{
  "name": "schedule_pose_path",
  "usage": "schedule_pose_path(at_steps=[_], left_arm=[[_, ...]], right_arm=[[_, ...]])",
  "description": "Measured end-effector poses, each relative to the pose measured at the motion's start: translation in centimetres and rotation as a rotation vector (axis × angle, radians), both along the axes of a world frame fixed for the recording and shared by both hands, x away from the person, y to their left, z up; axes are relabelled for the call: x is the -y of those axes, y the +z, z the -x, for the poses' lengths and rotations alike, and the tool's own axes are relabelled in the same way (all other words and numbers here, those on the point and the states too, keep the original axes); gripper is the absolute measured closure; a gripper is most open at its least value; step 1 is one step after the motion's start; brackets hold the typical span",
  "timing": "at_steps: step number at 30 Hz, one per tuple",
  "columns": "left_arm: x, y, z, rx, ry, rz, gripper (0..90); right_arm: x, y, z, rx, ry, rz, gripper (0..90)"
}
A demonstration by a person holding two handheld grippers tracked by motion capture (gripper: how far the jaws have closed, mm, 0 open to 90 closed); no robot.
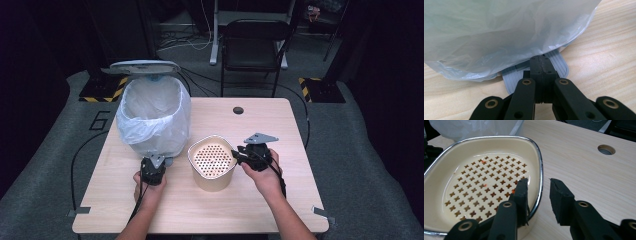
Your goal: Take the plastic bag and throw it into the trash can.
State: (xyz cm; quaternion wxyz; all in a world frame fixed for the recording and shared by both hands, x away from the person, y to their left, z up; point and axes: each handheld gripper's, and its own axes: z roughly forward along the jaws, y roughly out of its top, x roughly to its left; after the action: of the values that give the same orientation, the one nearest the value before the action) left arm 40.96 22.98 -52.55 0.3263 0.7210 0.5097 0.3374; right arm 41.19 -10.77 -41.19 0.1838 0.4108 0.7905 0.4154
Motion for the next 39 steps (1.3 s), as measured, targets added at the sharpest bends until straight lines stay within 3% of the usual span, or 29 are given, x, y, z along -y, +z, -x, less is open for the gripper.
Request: schedule_pose_path(at_steps=[4,11,30,36,39], left_arm=[[0.0,0.0,0.0,0.000,0.001,0.001,89.9],[0.0,0.0,0.0,0.003,0.001,-0.003,89.9],[0.0,0.0,0.0,0.001,0.001,0.001,90.0],[0.0,0.0,0.0,0.000,0.001,0.001,90.0],[0.0,0.0,0.0,0.002,0.002,0.001,90.0]], right_arm=[[-0.6,-0.4,-0.4,-0.012,0.002,0.023,75.6],[-0.5,-0.4,-0.2,-0.013,0.007,0.057,77.2],[2.2,-0.4,2.4,-0.014,0.117,0.054,80.7],[2.8,-0.4,2.9,-0.009,0.141,0.051,80.2],[3.1,-0.3,2.8,0.003,0.148,0.026,70.8]])
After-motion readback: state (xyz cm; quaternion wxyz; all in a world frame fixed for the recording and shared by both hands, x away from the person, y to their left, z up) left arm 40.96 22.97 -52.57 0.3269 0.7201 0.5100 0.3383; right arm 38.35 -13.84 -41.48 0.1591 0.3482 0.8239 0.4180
